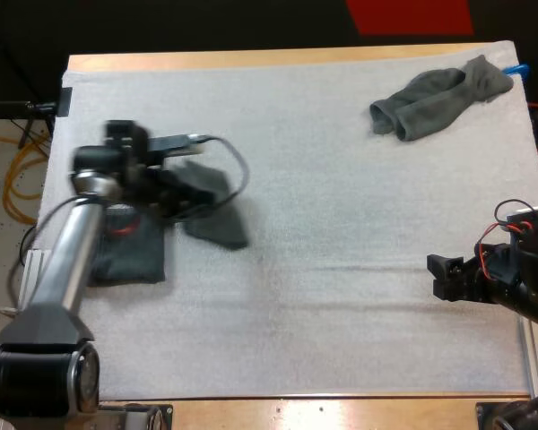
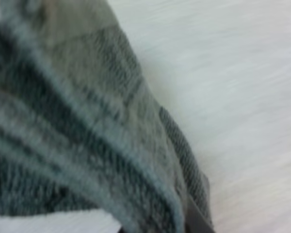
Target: Pick towel from pile fold and stack
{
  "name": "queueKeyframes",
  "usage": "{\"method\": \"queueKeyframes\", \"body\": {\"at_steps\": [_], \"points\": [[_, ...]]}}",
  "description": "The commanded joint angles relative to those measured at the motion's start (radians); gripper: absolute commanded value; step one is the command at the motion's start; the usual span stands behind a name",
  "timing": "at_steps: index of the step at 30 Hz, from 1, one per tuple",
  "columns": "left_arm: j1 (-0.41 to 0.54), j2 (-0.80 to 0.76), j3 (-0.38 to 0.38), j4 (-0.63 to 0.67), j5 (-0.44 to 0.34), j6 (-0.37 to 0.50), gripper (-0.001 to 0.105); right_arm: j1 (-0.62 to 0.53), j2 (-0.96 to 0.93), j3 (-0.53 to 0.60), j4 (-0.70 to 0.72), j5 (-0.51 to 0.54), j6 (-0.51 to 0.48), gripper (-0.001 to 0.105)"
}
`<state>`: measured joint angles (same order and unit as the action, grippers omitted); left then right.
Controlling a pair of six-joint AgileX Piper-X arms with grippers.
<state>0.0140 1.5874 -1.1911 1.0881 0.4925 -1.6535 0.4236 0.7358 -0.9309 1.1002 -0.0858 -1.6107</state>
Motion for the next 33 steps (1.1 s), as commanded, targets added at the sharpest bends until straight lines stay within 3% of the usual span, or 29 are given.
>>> {"method": "queueKeyframes", "body": {"at_steps": [1, 4, 7, 12, 18, 25, 29, 33], "points": [[0.040, -0.020, -0.007, 0.077, -0.046, 0.058, 0.000, 0.001, -0.008, -0.002, -0.010, 0.001, -0.010, 0.070], [0.115, -0.034, -0.015, 0.177, -0.112, 0.144, 0.000, 0.001, -0.008, -0.002, -0.022, 0.001, -0.010, 0.070], [0.164, -0.065, -0.016, 0.174, -0.192, 0.148, 0.000, 0.001, -0.003, -0.002, -0.042, -0.001, -0.010, 0.070], [0.221, -0.078, -0.016, 0.171, -0.211, 0.132, 0.000, 0.001, 0.000, 0.006, -0.048, -0.002, -0.001, 0.070], [0.249, -0.076, -0.016, 0.150, -0.357, 0.132, 0.000, 0.001, 0.000, 0.032, -0.041, -0.008, 0.004, 0.070], [0.249, -0.037, -0.016, 0.128, -0.363, 0.132, 0.002, 0.001, 0.000, 0.037, -0.041, -0.018, 0.014, 0.070], [0.249, -0.001, -0.016, 0.130, -0.401, 0.132, 0.011, 0.001, 0.000, 0.037, -0.041, -0.075, 0.014, 0.070], [0.249, 0.026, -0.016, 0.156, -0.495, 0.131, 0.031, 0.001, 0.000, 0.037, -0.041, -0.084, 0.014, 0.070]]}}
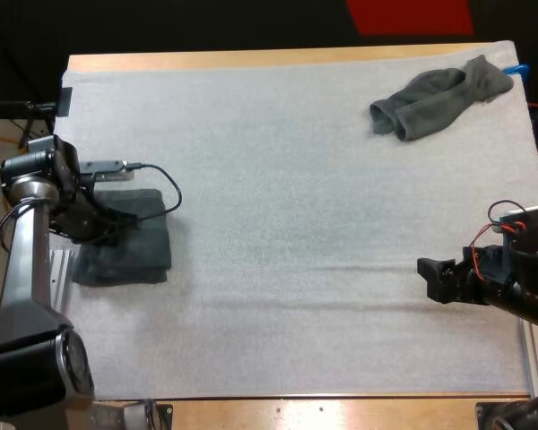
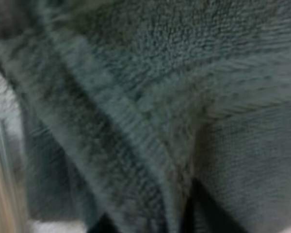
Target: Pick towel from pile fold and stack
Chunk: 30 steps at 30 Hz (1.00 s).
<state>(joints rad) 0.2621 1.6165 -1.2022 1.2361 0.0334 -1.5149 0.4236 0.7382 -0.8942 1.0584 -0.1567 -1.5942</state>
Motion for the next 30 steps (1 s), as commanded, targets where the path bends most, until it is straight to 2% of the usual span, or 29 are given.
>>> {"method": "queueKeyframes", "body": {"at_steps": [1, 3, 5, 7, 10, 13, 17, 20, 25, 30], "points": [[0.001, -0.001, -0.005, 0.012, -0.049, -0.011, 0.037, 0.001, -0.002, 0.001, 0.001, -0.013, -0.003, 0.070], [0.001, -0.001, -0.005, 0.009, -0.090, -0.011, 0.046, 0.001, -0.002, 0.001, 0.001, -0.015, -0.003, 0.070], [0.001, -0.001, -0.005, 0.001, -0.174, -0.012, 0.050, 0.001, -0.002, 0.001, 0.001, -0.024, -0.003, 0.070], [0.001, -0.002, -0.005, 0.001, -0.298, -0.024, 0.051, 0.001, -0.002, 0.001, 0.001, -0.033, -0.003, 0.070], [0.001, -0.021, -0.005, -0.005, -0.403, -0.031, 0.051, 0.001, -0.002, 0.001, 0.001, -0.034, -0.003, 0.070], [0.001, -0.061, -0.005, -0.016, -0.477, -0.041, 0.051, 0.001, -0.002, 0.001, 0.001, -0.034, -0.003, 0.070], [-0.012, -0.158, -0.005, -0.019, -0.453, -0.086, 0.051, 0.001, -0.002, 0.001, -0.002, -0.034, -0.003, 0.070], [-0.057, -0.253, -0.005, -0.025, -0.403, -0.109, 0.051, 0.001, -0.002, 0.001, -0.026, -0.039, -0.002, 0.070], [-0.190, -0.437, -0.005, -0.029, -0.283, -0.156, 0.051, 0.000, 0.005, 0.001, -0.144, -0.095, 0.041, 0.070], [-0.359, -0.582, -0.005, -0.052, -0.221, -0.184, 0.051, -0.002, 0.077, 0.001, -0.179, -0.083, 0.067, 0.070]]}}
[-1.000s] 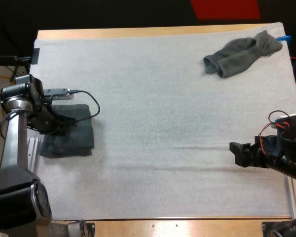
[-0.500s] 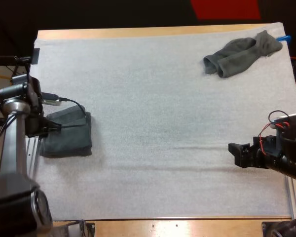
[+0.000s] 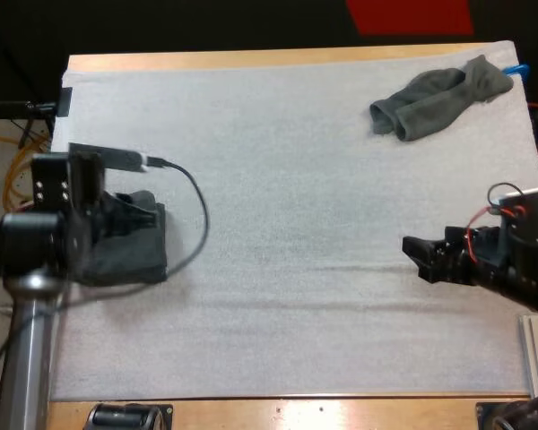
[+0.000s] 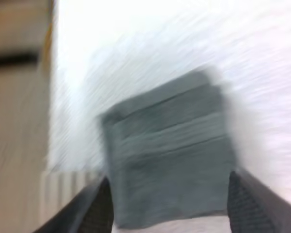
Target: Pick towel from pile fold and stack
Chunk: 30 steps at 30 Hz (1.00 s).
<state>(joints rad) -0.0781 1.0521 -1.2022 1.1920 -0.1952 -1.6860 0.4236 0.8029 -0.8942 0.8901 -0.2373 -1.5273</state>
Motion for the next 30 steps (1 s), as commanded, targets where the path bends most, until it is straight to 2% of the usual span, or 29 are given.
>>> {"method": "queueKeyframes", "body": {"at_steps": [1, 3, 6, 8, 10, 13, 17, 20, 22, 26, 30], "points": [[-0.050, -0.043, -0.005, -0.013, 0.012, -0.013, 0.051, -0.002, 0.036, 0.001, -0.014, 0.002, 0.004, 0.070], [-0.102, -0.085, -0.005, -0.021, 0.012, -0.015, 0.051, -0.002, 0.079, 0.001, -0.020, 0.026, 0.004, 0.070], [-0.166, -0.133, -0.005, -0.025, 0.012, -0.015, 0.051, -0.002, 0.130, 0.001, -0.031, 0.115, -0.018, 0.070], [-0.181, -0.155, -0.005, -0.025, 0.012, -0.015, 0.051, -0.006, 0.144, 0.001, -0.034, 0.153, -0.042, 0.070], [-0.180, -0.178, -0.005, -0.024, 0.012, -0.015, 0.051, -0.041, 0.147, 0.001, -0.031, 0.149, -0.052, 0.070], [-0.158, -0.205, -0.005, -0.042, 0.012, 0.029, 0.051, -0.143, 0.141, 0.001, -0.015, 0.136, -0.070, 0.070], [-0.091, -0.229, -0.005, -0.079, 0.014, 0.082, 0.051, -0.308, 0.125, 0.001, 0.025, 0.061, -0.140, 0.070], [-0.010, -0.232, -0.005, -0.103, 0.058, 0.089, 0.051, -0.430, 0.090, 0.001, 0.055, 0.049, -0.185, 0.070], [0.041, -0.243, -0.005, -0.105, 0.116, 0.068, 0.051, -0.498, 0.051, 0.001, 0.072, 0.055, -0.197, 0.070], [0.056, -0.294, 0.006, -0.105, 0.147, 0.056, 0.051, -0.518, -0.026, 0.001, 0.095, 0.096, -0.228, 0.070], [0.029, -0.417, 0.090, -0.107, 0.126, 0.060, 0.051, -0.489, -0.155, 0.001, 0.138, 0.208, -0.251, 0.070]]}}
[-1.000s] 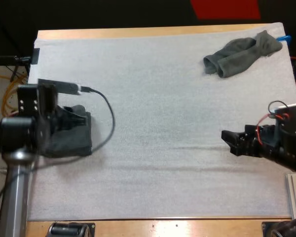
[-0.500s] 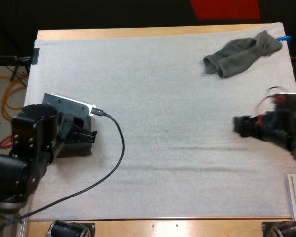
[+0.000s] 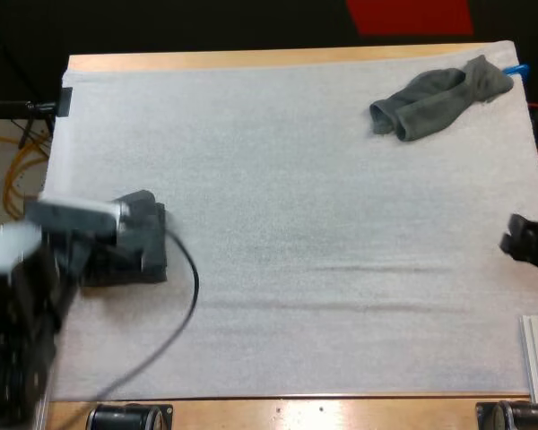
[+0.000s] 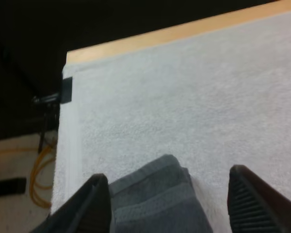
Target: Pick towel from pile fold and stack
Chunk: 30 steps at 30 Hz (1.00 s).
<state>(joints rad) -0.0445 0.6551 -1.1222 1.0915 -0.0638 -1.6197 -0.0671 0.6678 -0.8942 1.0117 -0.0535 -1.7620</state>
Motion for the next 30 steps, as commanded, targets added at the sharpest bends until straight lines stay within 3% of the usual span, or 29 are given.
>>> {"method": "queueKeyframes", "body": {"at_steps": [1, 4, 10, 18, 22, 26, 30], "points": [[-0.005, -0.066, 0.046, -0.016, -0.027, -0.004, 0.051, 0.008, -0.052, 0.001, 0.025, 0.042, -0.017, 0.070], [-0.005, -0.218, 0.170, -0.074, -0.079, 0.010, 0.051, 0.024, -0.165, 0.017, 0.026, 0.067, -0.017, 0.070], [-0.005, -0.512, 0.329, -0.045, -0.067, 0.009, 0.051, 0.027, -0.415, 0.086, 0.024, 0.068, -0.015, 0.070], [-0.005, -0.793, 0.348, 0.171, -0.067, 0.009, 0.051, 0.026, -0.725, 0.178, 0.038, 0.104, -0.009, 0.070], [0.001, -0.804, 0.339, 0.324, -0.077, -0.005, 0.051, 0.023, -0.713, 0.206, 0.106, 0.136, 0.010, 0.070], [0.001, -0.811, 0.349, 0.346, -0.077, -0.018, 0.051, 0.023, -0.722, 0.239, 0.070, 0.115, 0.019, 0.070], [0.001, -0.810, 0.371, 0.253, -0.075, -0.024, 0.051, 0.023, -0.720, 0.257, -0.002, 0.098, -0.013, 0.070]]}}
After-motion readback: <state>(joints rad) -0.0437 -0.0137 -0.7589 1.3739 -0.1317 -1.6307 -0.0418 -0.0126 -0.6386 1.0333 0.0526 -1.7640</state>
